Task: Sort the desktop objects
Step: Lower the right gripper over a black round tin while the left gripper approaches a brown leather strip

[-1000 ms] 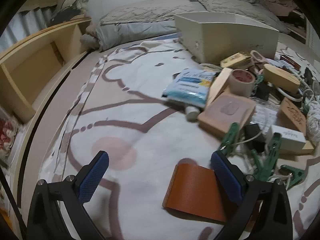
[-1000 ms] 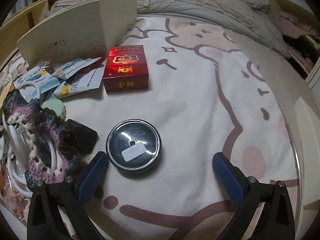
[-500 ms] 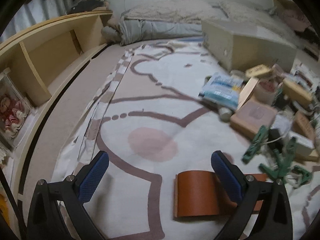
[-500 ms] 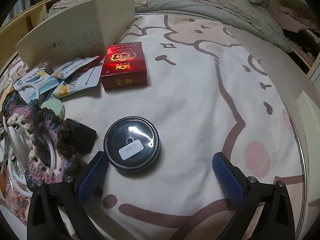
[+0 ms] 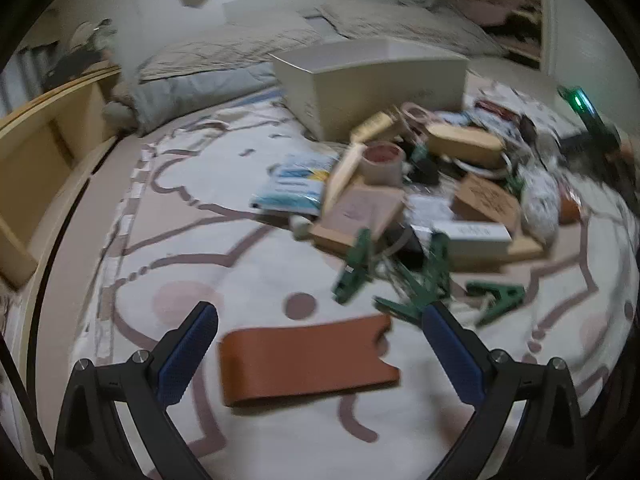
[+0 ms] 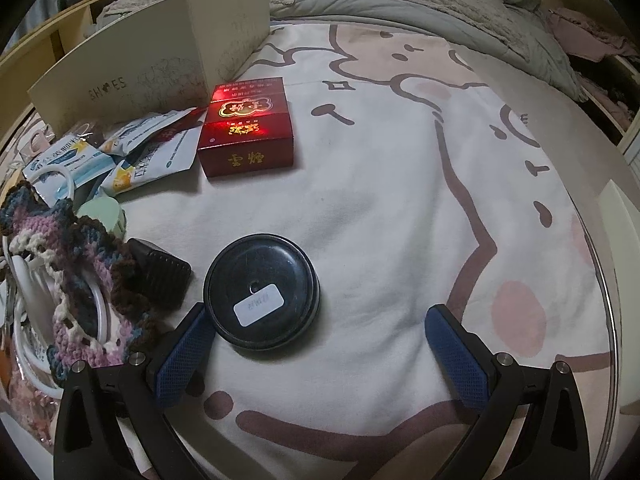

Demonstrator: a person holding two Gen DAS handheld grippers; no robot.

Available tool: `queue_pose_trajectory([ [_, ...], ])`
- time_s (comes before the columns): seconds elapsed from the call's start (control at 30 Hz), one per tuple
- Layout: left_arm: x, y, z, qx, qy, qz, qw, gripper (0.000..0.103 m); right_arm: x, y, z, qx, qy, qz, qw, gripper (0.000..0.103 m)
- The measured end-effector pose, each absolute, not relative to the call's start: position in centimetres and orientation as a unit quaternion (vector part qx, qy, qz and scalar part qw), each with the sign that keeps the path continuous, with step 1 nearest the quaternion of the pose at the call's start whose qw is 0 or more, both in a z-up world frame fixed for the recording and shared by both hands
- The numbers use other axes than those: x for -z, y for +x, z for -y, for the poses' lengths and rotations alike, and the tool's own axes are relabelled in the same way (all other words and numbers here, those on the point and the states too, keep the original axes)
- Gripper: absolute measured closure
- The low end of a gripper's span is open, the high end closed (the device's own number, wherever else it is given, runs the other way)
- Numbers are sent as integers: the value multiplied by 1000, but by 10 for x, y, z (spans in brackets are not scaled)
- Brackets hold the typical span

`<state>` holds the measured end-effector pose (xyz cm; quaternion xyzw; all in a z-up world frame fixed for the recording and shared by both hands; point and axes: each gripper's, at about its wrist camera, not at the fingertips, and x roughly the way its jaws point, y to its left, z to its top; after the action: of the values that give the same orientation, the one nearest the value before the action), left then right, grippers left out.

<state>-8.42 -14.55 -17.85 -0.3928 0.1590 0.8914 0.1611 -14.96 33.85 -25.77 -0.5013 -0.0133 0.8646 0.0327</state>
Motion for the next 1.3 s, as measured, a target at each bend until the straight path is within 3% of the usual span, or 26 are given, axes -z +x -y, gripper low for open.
queue_pose_trajectory([
  [0.27, 201, -81, 153, -876, -419, -196, 137, 0, 260, -153, -339, -864, -502, 6, 29, 0],
  [0.77, 205, -86, 220, -890, -435, -138, 17, 0, 256, -155, -335, -865, -501, 18, 32, 0],
  [1.03, 206, -96, 252, -891, -446, -73, -47, 0, 246, -152, -319, -875, -480, 60, 0, 26],
  [1.3, 200, -94, 256, -897, -436, -63, -38, 0, 246, -151, -317, -878, -475, 56, -14, 34],
])
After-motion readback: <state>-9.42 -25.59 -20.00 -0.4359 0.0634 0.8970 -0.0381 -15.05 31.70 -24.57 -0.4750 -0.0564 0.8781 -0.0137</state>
